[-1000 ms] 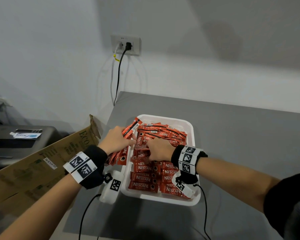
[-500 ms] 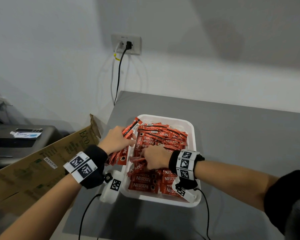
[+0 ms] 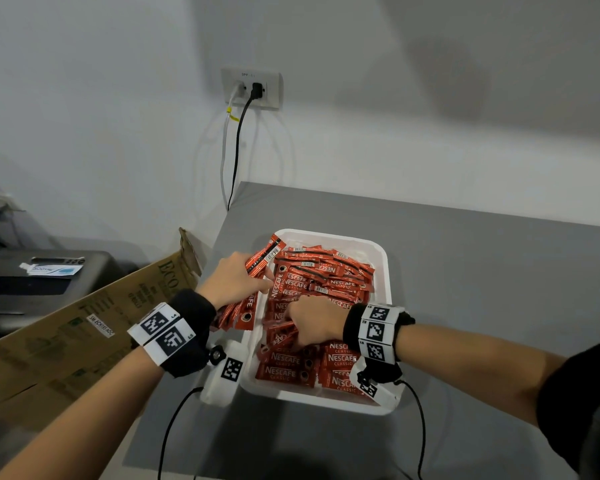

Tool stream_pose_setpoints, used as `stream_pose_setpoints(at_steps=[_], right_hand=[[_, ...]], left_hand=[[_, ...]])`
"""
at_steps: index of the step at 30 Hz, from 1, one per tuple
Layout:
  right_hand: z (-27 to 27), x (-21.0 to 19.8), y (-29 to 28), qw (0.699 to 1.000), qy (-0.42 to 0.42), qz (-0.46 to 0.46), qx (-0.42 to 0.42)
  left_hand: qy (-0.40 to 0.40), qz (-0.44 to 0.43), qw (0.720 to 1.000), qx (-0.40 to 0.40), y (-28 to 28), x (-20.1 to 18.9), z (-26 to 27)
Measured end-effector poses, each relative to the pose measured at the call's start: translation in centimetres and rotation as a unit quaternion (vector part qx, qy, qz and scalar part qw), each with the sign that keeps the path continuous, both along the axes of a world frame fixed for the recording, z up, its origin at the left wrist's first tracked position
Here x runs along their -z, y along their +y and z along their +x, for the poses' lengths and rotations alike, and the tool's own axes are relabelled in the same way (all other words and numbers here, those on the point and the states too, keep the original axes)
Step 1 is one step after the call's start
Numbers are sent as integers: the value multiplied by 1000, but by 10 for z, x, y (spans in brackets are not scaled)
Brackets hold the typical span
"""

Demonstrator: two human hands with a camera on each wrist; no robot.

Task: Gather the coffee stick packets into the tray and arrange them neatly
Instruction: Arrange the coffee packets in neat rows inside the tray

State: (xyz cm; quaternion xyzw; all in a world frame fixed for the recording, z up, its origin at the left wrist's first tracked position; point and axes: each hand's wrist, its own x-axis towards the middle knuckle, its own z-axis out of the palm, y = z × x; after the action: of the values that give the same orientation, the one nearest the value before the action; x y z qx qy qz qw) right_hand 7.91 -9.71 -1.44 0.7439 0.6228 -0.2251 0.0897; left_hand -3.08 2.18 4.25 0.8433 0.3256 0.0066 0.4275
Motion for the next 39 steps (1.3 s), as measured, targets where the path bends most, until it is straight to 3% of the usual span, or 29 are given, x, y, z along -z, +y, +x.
stream_pose_setpoints(at_steps=[22,34,39], right_hand=[[3,7,10,998,31,45,40],[3,12,12,998,27,35,34],[-3,14,13,999,7,48,-9]], left_hand=[[7,-5,1000,2,-2,-4,-5],[-7,-1,1000,7,-1,-1,-8],[-10,6,1000,14,1,-1,-8]])
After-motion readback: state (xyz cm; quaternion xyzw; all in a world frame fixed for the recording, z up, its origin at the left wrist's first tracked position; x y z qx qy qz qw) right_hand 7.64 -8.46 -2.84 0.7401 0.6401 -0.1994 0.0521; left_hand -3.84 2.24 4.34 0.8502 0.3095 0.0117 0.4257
